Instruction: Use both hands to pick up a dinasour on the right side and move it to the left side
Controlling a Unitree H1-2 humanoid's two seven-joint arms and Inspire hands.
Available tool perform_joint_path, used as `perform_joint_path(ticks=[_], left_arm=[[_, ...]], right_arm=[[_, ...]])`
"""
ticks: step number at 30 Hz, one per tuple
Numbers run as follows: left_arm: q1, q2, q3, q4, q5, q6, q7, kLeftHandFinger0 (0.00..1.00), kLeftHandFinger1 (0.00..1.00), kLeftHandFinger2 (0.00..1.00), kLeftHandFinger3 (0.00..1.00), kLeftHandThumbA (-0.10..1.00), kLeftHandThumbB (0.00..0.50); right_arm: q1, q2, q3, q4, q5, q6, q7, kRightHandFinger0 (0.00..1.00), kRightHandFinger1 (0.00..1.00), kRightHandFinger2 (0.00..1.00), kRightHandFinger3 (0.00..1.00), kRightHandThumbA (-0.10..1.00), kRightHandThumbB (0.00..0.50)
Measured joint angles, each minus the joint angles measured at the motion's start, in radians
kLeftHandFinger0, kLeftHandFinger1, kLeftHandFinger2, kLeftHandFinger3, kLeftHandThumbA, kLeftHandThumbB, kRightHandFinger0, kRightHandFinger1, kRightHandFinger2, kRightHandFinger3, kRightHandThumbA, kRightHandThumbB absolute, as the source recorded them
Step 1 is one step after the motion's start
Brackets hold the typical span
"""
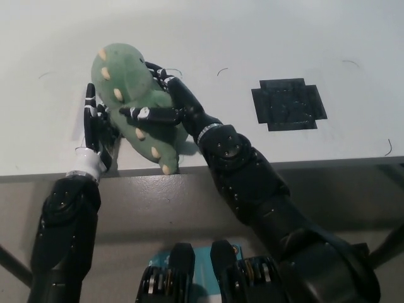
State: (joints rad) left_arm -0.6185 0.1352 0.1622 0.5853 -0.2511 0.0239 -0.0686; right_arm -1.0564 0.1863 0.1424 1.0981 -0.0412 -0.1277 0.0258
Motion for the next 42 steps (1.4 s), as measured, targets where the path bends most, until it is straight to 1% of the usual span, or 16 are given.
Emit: perform_joint_path(ticks=[4,8,10,13,16,17,21,22,24,25,27,30,33,38,40,42], left_arm=[[0.014,0.017,0.005,-0.040,-0.002,0.009,-0.005,1.00,1.00,1.00,1.00,1.00,0.445],[0.038,0.043,0.008,-0.077,-0.002,0.011,-0.016,1.00,1.00,1.00,1.00,1.00,0.459],[0.054,0.063,0.010,-0.084,-0.003,0.008,-0.027,1.00,1.00,1.00,1.00,1.00,0.500],[0.067,0.085,0.010,-0.085,-0.003,0.006,-0.035,1.00,1.00,1.00,1.00,1.00,0.500],[0.086,0.104,0.010,-0.108,-0.003,0.006,-0.041,1.00,1.00,1.00,1.00,1.00,0.498],[0.090,0.108,0.011,-0.116,-0.003,0.007,-0.042,1.00,1.00,1.00,1.00,1.00,0.485],[0.114,0.119,0.010,-0.158,-0.005,0.007,-0.053,1.00,1.00,1.00,1.00,1.00,0.436],[0.122,0.122,0.011,-0.168,-0.006,0.007,-0.057,1.00,1.00,1.00,1.00,1.00,0.452],[0.135,0.131,0.011,-0.178,-0.007,0.005,-0.065,1.00,1.00,1.00,1.00,1.00,0.457],[0.141,0.135,0.011,-0.180,-0.007,0.005,-0.070,1.00,1.00,1.00,1.00,1.00,0.464],[0.156,0.144,0.011,-0.190,-0.007,0.003,-0.077,1.00,1.00,1.00,1.00,1.00,0.445],[0.180,0.147,0.010,-0.214,-0.006,-0.005,-0.085,1.00,1.00,1.00,1.00,1.00,0.468],[0.204,0.147,0.007,-0.227,-0.007,-0.009,-0.096,1.00,1.00,1.00,1.00,1.00,0.473],[0.248,0.147,0.000,-0.280,-0.006,-0.018,-0.113,1.00,1.00,1.00,1.00,1.00,0.441],[0.275,0.146,-0.003,-0.319,-0.006,-0.019,-0.117,1.00,1.00,1.00,1.00,1.00,0.454],[0.304,0.145,-0.004,-0.358,-0.005,-0.019,-0.119,1.00,1.00,1.00,1.00,1.00,0.438]], right_arm=[[0.023,-0.027,0.000,-0.056,-0.005,0.019,0.013,1.00,1.00,1.00,1.00,1.00,0.151],[0.038,-0.058,-0.015,-0.087,-0.003,0.034,0.031,1.00,1.00,1.00,1.00,1.00,0.181],[0.043,-0.070,-0.027,-0.094,0.000,0.037,0.039,1.00,1.00,1.00,1.00,1.00,0.162],[0.049,-0.085,-0.039,-0.100,0.003,0.039,0.048,1.00,1.00,1.00,1.00,1.00,0.146],[0.060,-0.096,-0.045,-0.107,0.003,0.038,0.056,1.00,1.00,1.00,1.00,1.00,0.165],[0.064,-0.097,-0.049,-0.110,0.005,0.038,0.060,1.00,1.00,1.00,1.00,1.00,0.202],[0.089,-0.097,-0.066,-0.161,0.018,0.058,0.075,1.00,1.00,1.00,1.00,1.00,0.201],[0.096,-0.098,-0.069,-0.176,0.022,0.061,0.079,1.00,1.00,1.00,1.00,1.00,0.240],[0.110,-0.103,-0.077,-0.199,0.030,0.070,0.086,1.00,1.00,1.00,1.00,1.00,0.257],[0.113,-0.105,-0.080,-0.204,0.032,0.072,0.087,1.00,1.00,1.00,1.00,1.00,0.250],[0.123,-0.115,-0.088,-0.225,0.035,0.076,0.091,1.00,1.00,1.00,1.00,1.00,0.191],[0.150,-0.129,-0.101,-0.292,0.037,0.091,0.094,1.00,1.00,1.00,1.00,1.00,0.146],[0.170,-0.138,-0.104,-0.349,0.037,0.106,0.098,1.00,1.00,1.00,1.00,1.00,0.221],[0.198,-0.173,-0.104,-0.456,0.038,0.121,0.117,1.00,1.00,1.00,1.00,1.00,0.198],[0.226,-0.187,-0.108,-0.527,0.046,0.129,0.129,1.00,1.00,1.00,1.00,1.00,0.212],[0.257,-0.200,-0.113,-0.590,0.057,0.141,0.138,1.00,1.00,1.00,1.00,1.00,0.216]])
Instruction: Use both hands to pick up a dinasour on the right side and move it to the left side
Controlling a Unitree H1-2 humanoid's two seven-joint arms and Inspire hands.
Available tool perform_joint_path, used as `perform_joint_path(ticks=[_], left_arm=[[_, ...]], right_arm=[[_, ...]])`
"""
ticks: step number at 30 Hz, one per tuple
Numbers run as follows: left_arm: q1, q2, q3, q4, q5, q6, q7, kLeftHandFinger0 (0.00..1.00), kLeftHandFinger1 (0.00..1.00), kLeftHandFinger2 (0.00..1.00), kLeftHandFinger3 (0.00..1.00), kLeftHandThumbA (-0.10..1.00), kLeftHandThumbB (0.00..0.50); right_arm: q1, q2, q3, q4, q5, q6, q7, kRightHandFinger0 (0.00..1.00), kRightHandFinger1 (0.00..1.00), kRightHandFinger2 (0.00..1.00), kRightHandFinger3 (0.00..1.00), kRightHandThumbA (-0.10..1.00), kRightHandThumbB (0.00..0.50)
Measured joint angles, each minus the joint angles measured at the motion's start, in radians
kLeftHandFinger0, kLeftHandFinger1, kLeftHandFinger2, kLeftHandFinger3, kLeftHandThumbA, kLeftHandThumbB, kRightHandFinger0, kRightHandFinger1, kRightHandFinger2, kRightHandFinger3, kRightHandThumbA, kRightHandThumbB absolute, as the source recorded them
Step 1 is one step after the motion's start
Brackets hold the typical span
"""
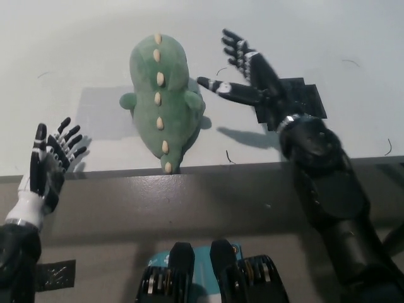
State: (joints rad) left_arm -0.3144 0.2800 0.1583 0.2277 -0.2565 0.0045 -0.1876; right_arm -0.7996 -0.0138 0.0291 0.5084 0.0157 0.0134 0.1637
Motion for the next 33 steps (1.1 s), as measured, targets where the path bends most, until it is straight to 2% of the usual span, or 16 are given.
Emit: perform_joint_path(ticks=[5,7,9,11,13,14,15,18,19,22,25,27,33], left_arm=[[0.054,-0.007,-0.001,-0.071,0.002,0.000,0.000,1.00,1.00,1.00,1.00,1.00,0.412],[0.070,-0.010,-0.001,-0.097,0.003,0.000,0.000,1.00,1.00,1.00,1.00,1.00,0.419],[0.085,-0.016,0.000,-0.127,0.004,0.000,0.000,1.00,1.00,1.00,1.00,1.00,0.451],[0.102,-0.020,-0.001,-0.149,0.004,0.000,0.000,1.00,1.00,1.00,1.00,1.00,0.460],[0.124,-0.022,0.000,-0.178,0.003,0.001,0.000,1.00,1.00,1.00,1.00,1.00,0.455],[0.129,-0.022,0.001,-0.184,0.003,0.001,0.000,1.00,1.00,1.00,1.00,1.00,0.435],[0.142,-0.022,0.000,-0.201,0.003,0.001,-0.001,1.00,1.00,1.00,1.00,1.00,0.426],[0.172,-0.025,-0.001,-0.240,0.001,0.001,-0.003,1.00,1.00,1.00,1.00,1.00,0.431],[0.182,-0.026,-0.001,-0.249,0.001,0.000,-0.003,1.00,1.00,1.00,1.00,1.00,0.422],[0.216,-0.039,-0.005,-0.277,0.002,-0.002,-0.004,1.00,1.00,1.00,1.00,1.00,0.397],[0.256,-0.059,-0.011,-0.304,0.002,-0.005,-0.004,1.00,1.00,1.00,1.00,1.00,0.382],[0.271,-0.067,-0.014,-0.310,0.002,-0.007,-0.004,1.00,1.00,1.00,1.00,1.00,0.360],[0.310,-0.085,-0.025,-0.335,0.003,-0.034,-0.004,1.00,1.00,1.00,1.00,1.00,0.360]], right_arm=[[0.082,-0.038,-0.005,-0.144,0.022,0.035,0.021,1.00,1.00,1.00,1.00,1.00,0.233],[0.112,-0.053,-0.007,-0.200,0.029,0.046,0.029,1.00,1.00,1.00,1.00,1.00,0.171],[0.156,-0.076,-0.010,-0.263,0.043,0.051,0.040,1.00,1.00,1.00,1.00,1.00,0.151],[0.202,-0.105,-0.015,-0.299,0.052,0.054,0.052,1.00,1.00,1.00,1.00,1.00,0.137],[0.246,-0.139,-0.022,-0.333,0.062,0.055,0.062,1.00,1.00,1.00,1.00,1.00,0.120],[0.256,-0.148,-0.025,-0.340,0.064,0.056,0.064,1.00,1.00,1.00,1.00,1.00,0.111],[0.284,-0.171,-0.036,-0.360,0.069,0.058,0.070,1.00,1.00,1.00,1.00,1.00,0.076],[0.343,-0.214,-0.068,-0.407,0.091,0.058,0.077,1.00,1.00,1.00,1.00,1.00,0.088],[0.361,-0.225,-0.079,-0.417,0.097,0.057,0.078,1.00,1.00,1.00,1.00,1.00,0.087],[0.427,-0.250,-0.109,-0.461,0.125,0.044,0.088,1.00,1.00,1.00,1.00,1.00,0.126],[0.494,-0.270,-0.132,-0.493,0.142,0.033,0.098,1.00,1.00,1.00,1.00,1.00,0.125],[0.524,-0.280,-0.141,-0.503,0.147,0.024,0.101,1.00,1.00,1.00,1.00,1.00,0.143],[0.585,-0.293,-0.169,-0.525,0.156,-0.014,0.103,1.00,1.00,1.00,1.00,1.00,0.168]])
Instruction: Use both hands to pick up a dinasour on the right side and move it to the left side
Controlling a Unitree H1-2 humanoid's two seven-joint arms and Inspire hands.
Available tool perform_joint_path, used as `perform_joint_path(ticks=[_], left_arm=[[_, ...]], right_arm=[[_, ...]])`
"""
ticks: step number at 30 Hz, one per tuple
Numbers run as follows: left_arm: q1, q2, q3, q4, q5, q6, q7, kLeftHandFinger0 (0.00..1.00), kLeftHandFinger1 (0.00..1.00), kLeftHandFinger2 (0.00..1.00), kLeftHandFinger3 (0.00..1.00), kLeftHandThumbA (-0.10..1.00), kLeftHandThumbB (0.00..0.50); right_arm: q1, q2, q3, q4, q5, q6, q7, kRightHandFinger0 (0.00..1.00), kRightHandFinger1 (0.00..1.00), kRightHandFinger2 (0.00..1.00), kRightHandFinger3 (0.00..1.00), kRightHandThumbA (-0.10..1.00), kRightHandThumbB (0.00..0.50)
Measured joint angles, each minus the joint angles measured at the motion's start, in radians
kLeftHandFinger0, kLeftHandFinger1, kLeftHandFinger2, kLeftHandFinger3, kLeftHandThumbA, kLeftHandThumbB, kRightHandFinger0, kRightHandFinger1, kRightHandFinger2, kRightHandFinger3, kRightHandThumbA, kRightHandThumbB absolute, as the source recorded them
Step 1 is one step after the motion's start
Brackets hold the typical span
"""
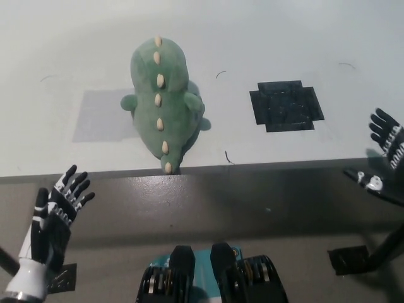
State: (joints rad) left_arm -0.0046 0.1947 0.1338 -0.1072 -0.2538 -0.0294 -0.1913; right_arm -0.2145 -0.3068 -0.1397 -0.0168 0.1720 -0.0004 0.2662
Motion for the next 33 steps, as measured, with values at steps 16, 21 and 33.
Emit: perform_joint_path(ticks=[16,21,33], left_arm=[[0.055,-0.076,-0.022,0.028,0.003,-0.124,0.000,1.00,1.00,1.00,1.00,1.00,0.390],[0.067,-0.102,-0.028,0.047,0.007,-0.163,0.000,1.00,1.00,1.00,1.00,1.00,0.381],[0.065,-0.109,-0.026,0.081,0.017,-0.217,0.001,1.00,1.00,1.00,1.00,1.00,0.382]], right_arm=[[0.121,-0.024,-0.050,-0.022,0.063,-0.071,0.016,1.00,1.00,1.00,1.00,1.00,0.191],[0.168,-0.022,-0.061,-0.024,0.095,-0.098,0.022,1.00,1.00,1.00,1.00,1.00,0.215],[0.229,-0.012,-0.065,-0.024,0.126,-0.140,0.025,1.00,1.00,1.00,1.00,1.00,0.224]])
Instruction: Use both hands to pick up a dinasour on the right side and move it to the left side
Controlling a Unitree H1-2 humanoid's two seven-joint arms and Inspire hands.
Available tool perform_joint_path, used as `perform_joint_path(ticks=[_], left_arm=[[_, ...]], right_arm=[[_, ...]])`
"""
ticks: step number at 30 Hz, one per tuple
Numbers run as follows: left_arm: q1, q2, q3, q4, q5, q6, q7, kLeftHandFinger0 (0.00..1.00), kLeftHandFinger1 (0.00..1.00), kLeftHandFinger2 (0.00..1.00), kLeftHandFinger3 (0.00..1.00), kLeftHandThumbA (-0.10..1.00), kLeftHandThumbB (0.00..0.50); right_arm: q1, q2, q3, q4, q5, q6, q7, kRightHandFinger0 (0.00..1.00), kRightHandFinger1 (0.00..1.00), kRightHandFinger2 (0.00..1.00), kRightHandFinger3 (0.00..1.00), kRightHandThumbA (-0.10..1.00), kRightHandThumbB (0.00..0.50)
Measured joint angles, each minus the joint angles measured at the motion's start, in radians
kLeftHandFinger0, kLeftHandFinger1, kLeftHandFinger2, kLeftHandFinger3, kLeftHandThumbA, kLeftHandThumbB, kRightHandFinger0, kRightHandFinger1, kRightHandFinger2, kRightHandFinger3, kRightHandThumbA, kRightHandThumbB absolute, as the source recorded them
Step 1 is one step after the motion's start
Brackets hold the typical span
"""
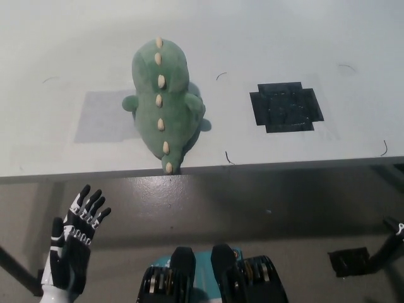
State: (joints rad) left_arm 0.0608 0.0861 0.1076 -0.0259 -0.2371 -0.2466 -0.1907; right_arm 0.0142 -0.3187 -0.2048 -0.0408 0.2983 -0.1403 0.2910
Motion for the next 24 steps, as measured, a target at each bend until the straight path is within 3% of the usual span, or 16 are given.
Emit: perform_joint_path(ticks=[8,15,24], left_arm=[[0.001,0.001,0.006,0.024,-0.001,-0.007,0.000,1.00,1.00,1.00,1.00,1.00,0.348],[0.015,0.004,0.008,0.022,-0.006,-0.007,0.000,1.00,1.00,1.00,1.00,1.00,0.383],[0.033,0.019,0.011,0.022,0.000,-0.006,0.004,1.00,1.00,1.00,1.00,1.00,0.367]], right_arm=[[0.004,0.015,0.003,-0.002,0.010,-0.001,0.000,1.00,1.00,1.00,1.00,1.00,0.262],[0.034,0.036,0.009,-0.006,0.011,-0.001,0.000,1.00,1.00,1.00,1.00,1.00,0.256],[0.052,0.056,0.010,-0.007,0.015,0.000,-0.001,1.00,1.00,1.00,1.00,1.00,0.254]])
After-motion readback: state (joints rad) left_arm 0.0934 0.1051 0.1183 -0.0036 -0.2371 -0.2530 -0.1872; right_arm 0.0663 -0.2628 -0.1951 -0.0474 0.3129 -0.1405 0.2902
